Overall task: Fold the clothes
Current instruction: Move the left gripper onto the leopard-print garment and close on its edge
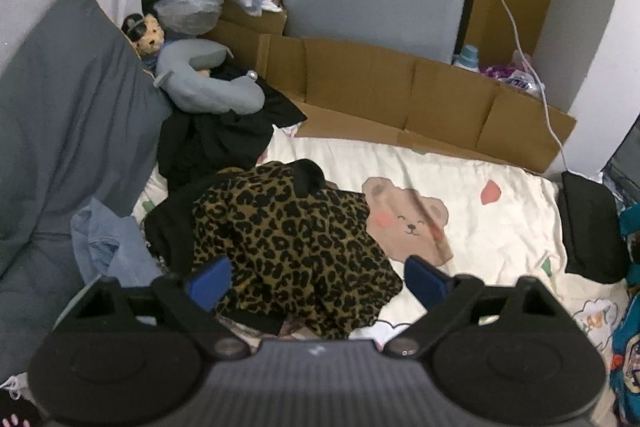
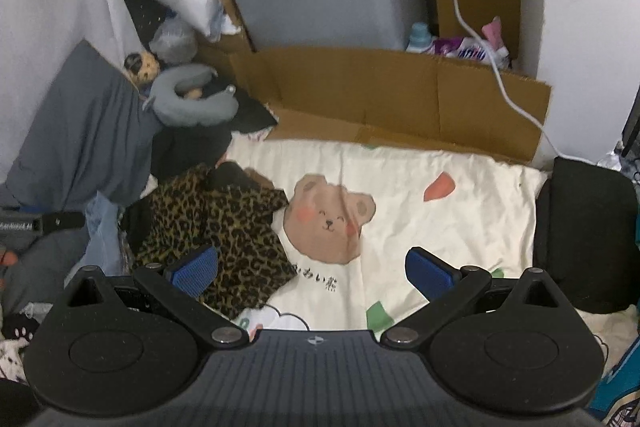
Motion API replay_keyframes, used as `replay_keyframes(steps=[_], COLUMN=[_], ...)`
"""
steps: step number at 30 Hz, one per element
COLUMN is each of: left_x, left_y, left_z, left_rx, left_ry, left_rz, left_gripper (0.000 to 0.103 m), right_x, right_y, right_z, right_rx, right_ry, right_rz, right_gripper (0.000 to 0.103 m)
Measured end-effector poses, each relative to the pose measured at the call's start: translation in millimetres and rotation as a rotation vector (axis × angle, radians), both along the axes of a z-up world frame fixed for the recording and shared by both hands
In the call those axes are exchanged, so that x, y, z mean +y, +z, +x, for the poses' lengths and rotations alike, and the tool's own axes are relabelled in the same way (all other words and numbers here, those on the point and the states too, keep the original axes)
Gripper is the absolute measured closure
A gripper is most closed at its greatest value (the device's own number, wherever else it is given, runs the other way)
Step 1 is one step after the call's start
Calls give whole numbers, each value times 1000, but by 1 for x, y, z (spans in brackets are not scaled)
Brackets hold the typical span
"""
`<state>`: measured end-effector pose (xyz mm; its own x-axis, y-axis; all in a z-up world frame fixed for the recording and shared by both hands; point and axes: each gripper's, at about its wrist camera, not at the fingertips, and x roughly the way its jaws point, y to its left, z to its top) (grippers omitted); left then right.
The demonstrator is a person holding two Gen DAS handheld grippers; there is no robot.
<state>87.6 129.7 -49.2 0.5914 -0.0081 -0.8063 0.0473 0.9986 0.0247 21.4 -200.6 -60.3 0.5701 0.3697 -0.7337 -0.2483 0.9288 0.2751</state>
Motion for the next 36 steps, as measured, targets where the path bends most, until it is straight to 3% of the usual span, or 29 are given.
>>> replay_keyframes(steps=[10,22,28,36], left_x=[46,63,59,54], left_y=[-79,-185,-218,-256], left_z=[33,51,51,54], left_rx=[30,100,108,140], left_ry=[66,49,20,-45], left_rz=[-90,-194,-209,-226], left_gripper=[10,10,11,21], right_x=[40,60,81,109], right_y=[-81,-170,-211,-247], right_z=[5,9,12,24], right_rx=[73,143,186,211], right_ry=[141,108,98,116], right_rz=[-23,14,46,48], right_gripper=[10,10,17,21])
